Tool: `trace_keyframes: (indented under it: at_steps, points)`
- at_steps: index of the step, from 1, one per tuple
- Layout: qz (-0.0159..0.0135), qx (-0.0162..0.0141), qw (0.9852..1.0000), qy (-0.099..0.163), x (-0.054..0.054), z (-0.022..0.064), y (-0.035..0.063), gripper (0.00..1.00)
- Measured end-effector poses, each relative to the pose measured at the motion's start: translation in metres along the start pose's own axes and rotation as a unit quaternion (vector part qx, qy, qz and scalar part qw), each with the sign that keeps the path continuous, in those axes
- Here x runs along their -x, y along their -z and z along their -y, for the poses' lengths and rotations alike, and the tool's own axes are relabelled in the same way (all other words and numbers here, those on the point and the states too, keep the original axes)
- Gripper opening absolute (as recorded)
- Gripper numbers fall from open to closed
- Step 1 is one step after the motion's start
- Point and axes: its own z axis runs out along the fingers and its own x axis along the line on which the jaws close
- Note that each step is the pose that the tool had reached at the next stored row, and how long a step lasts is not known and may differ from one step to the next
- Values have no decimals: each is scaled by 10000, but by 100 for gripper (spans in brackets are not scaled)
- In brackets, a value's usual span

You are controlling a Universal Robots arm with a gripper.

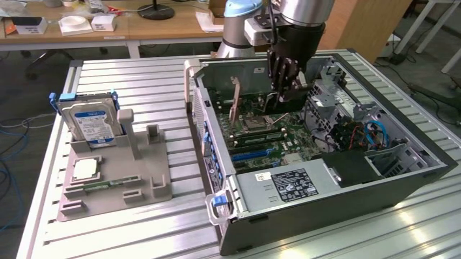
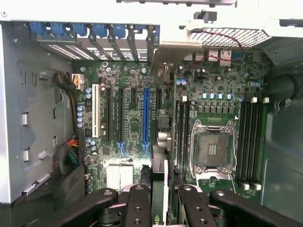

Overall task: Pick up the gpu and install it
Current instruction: 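Insert the gpu into the slot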

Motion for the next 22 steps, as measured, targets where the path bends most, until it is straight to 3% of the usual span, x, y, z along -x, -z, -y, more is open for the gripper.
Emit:
trace_keyframes:
  at_steps: [22]
  points:
    - [0, 0, 10000, -5, -96, -28, -107, 27]
